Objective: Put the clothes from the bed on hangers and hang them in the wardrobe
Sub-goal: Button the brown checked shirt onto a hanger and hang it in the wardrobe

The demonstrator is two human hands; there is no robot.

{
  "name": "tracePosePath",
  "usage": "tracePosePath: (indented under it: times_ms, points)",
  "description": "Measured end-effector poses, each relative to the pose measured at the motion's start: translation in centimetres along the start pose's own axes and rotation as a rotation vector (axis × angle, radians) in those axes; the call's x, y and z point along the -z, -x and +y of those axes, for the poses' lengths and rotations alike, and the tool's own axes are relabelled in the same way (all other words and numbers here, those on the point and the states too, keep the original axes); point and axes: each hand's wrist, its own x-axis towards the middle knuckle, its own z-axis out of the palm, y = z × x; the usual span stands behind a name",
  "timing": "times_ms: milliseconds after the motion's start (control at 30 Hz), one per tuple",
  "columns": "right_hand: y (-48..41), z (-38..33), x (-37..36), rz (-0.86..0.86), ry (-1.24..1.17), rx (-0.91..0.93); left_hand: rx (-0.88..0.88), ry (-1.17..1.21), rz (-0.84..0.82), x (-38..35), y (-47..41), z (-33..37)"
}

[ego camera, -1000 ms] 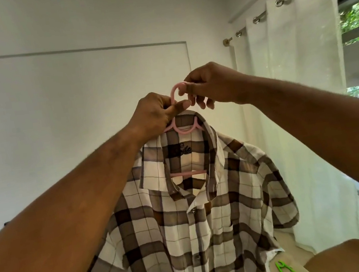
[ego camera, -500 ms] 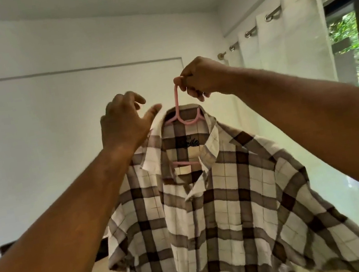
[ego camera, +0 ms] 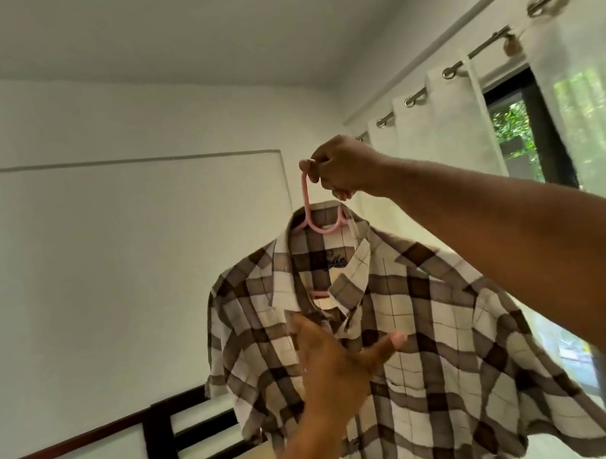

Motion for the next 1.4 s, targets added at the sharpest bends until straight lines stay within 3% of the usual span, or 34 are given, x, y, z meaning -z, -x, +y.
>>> tracePosePath:
  times_ms: [133, 200, 333, 467, 533, 667, 833, 900, 1000, 1067, 1133, 1400]
  points:
    - [1.0, -0.9, -0.4, 0.040, 0.070, -0.012, -0.211, 0.236, 0.189, 0.5, -0.8, 1.7]
    - [1.5, -1.3, -0.4, 0.071, 0.081, -0.016, -0.348, 0.192, 0.283, 1.2, -1.0, 2.4]
    - [3.0, -2.9, -0.5, 0.124, 0.066, -0.017, -0.466, 0.031, 0.247, 3.3, -1.0, 2.3]
    - [4.5, -5.1, 0.0, 0.009, 0.077, -0.028, -0.480, 0.014, 0.170, 5.9, -1.5, 1.7]
    - [5.4, -6.2, 0.8, -0.095, 0.142, -0.066, -0.412, -0.057, 0.165, 6.6, -1.9, 1.6]
    - [7.5, -6.6, 2.7, -0.204, 0.261, -0.169, -0.327, -0.453, 0.260, 6.4, -1.9, 1.9]
    - [10.4, -4.8, 6.4, -0.138, 0.273, -0.231, -0.745, -0.600, 0.363, 5.4, -0.5, 4.3]
    - [11.5, -4.1, 8.3, -0.124, 0.235, -0.242, -0.797, -0.691, 0.394, 4.6, -0.9, 6.3]
    - [12.9, -3.2, 11.3, -0.126, 0.175, -0.237, -0.671, -0.605, 0.098, 2.5, -2.6, 9.9]
    - [13.9, -2.1, 13.1, -0.106, 0.212, -0.229, -0.560, -0.522, -0.157, 0.7, -3.5, 11.6]
    - [15.0, -0.6, 15.0, -0.065, 0.269, -0.235, -0.516, -0.403, -0.307, -1.7, -3.7, 12.7]
    - [21.4, 6.6, 24.8, 0.105, 0.370, -0.305, -0.594, -0.241, -0.413, -16.6, -1.8, 16.0]
